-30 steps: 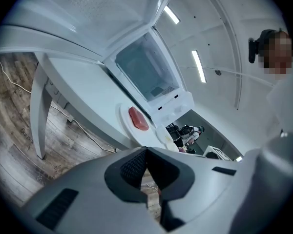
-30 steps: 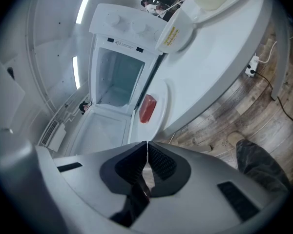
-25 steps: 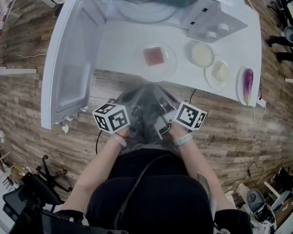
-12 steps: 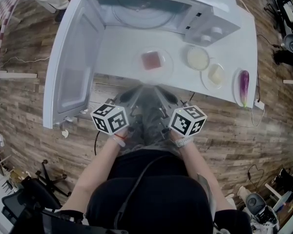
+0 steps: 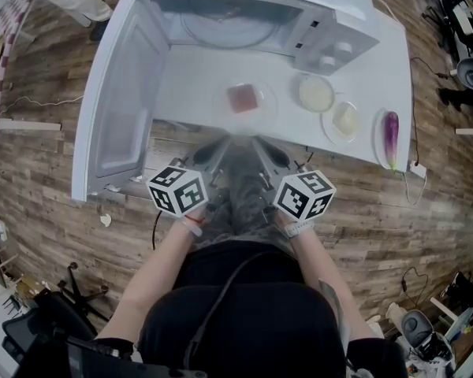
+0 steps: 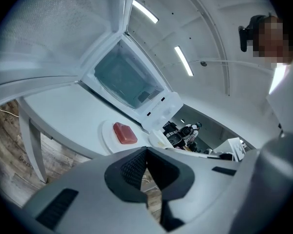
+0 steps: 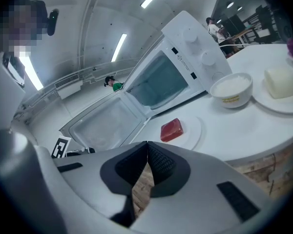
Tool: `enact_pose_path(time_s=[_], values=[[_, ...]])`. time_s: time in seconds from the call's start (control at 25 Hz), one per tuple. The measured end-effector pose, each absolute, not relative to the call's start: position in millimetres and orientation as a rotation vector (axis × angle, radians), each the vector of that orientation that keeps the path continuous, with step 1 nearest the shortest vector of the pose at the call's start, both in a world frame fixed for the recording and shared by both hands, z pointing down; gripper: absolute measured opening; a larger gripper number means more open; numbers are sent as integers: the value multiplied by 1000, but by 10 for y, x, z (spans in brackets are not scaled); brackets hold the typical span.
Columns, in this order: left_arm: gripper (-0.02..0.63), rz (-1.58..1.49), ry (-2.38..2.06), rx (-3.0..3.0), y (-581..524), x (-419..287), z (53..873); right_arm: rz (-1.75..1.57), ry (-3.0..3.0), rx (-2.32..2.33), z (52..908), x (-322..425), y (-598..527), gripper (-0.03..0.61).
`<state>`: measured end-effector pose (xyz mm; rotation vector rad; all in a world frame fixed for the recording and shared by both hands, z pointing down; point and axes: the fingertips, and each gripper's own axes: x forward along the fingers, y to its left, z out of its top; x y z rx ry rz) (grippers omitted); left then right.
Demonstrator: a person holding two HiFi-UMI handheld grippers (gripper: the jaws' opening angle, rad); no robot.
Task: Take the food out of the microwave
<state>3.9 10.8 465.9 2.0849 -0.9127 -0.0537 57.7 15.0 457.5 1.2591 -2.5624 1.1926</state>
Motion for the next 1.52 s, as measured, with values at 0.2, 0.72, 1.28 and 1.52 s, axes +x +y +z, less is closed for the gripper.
enact_pose_path(time_s=[0.2, 0.72, 1.28, 1.52], values=[[11, -51, -913, 2109, 126, 51, 4610, 1140, -2575, 1267, 4515, 584, 169, 21], [11, -85, -998, 2204, 130, -63, 4395, 904, -2624, 1321, 4282, 624, 223, 20], [11, -123, -1094, 2368, 185, -122, 4062, 665, -2699, 1379, 3951, 584, 332, 20], [11, -137, -1103, 2410, 229, -125, 3972, 629, -2711, 1378, 3911, 552, 395, 20]])
